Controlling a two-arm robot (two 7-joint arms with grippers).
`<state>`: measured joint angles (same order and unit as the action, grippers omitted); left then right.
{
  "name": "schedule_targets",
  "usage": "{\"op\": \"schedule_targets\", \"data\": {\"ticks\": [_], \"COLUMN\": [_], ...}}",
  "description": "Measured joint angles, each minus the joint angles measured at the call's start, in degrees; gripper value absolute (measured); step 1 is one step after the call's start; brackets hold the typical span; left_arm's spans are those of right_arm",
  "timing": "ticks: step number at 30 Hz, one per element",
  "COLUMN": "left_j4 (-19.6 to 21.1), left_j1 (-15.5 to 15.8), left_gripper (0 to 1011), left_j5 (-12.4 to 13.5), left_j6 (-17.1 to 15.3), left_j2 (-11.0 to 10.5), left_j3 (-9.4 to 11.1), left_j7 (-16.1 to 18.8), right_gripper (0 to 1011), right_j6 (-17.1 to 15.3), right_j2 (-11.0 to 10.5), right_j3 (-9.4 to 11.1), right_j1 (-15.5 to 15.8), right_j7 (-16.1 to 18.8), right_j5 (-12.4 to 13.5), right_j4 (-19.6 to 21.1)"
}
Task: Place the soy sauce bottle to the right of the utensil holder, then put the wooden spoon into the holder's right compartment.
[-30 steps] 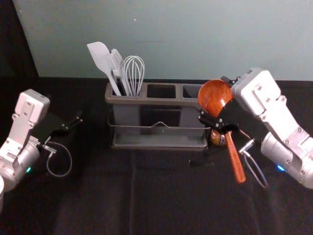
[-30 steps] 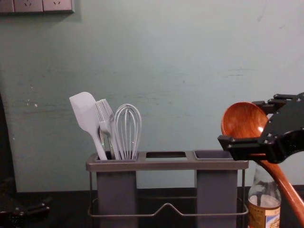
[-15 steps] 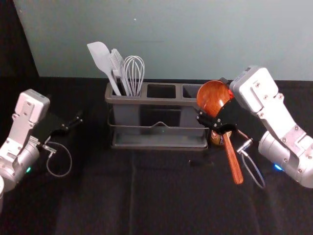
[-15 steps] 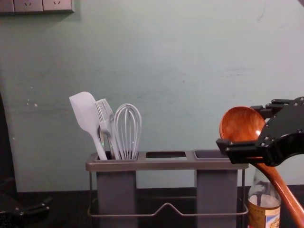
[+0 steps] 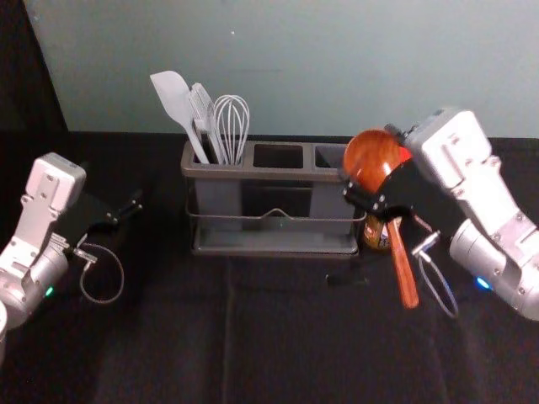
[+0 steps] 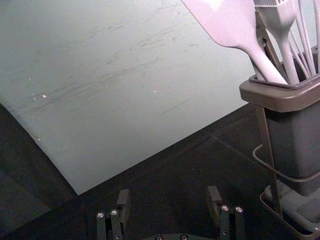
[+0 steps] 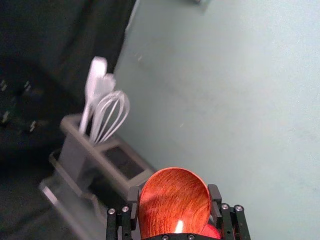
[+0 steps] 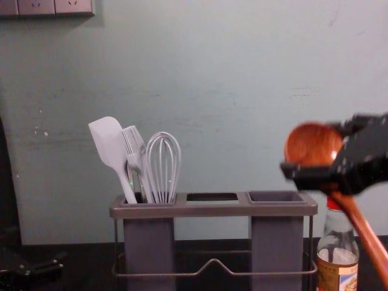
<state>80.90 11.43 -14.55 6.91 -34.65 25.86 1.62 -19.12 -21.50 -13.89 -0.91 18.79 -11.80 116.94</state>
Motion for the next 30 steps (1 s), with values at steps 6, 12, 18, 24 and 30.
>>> {"op": "schedule_targets", "data": {"ticks": [6,12,18,24,30], "left_j4": [0.0,0.0,0.0,0.0,0.0], "left_j1": [0.0,0.0,0.0,0.0,0.0], "left_gripper": [1005,1005,1005,1005,1005], "left_j5": [0.0,0.0,0.0,0.0,0.0], "left_j6": [0.0,0.0,0.0,0.0,0.0], "left_j2": [0.0,0.0,0.0,0.0,0.0], "left_j3": [0.0,0.0,0.0,0.0,0.0], "left_j7": [0.0,0.0,0.0,0.0,0.0], "right_gripper": [840,839,840,840,840], "right_j6": [4.7,7.5,12.1,17.9,20.4], "right_j2": [1.6,1.5,1.3,1.9,3.1], "right_j3": [1.8,2.7,3.0,1.7,-0.3], "right_j1": [0.4,-1.0,-3.5,-7.3,-11.6], "right_j7": [-2.4,-2.1,-1.4,-2.9,-3.4], "right_j5": [0.5,1.5,3.5,2.8,2.2], "right_j4": [0.6,0.9,-1.2,-6.2,-10.9]}}
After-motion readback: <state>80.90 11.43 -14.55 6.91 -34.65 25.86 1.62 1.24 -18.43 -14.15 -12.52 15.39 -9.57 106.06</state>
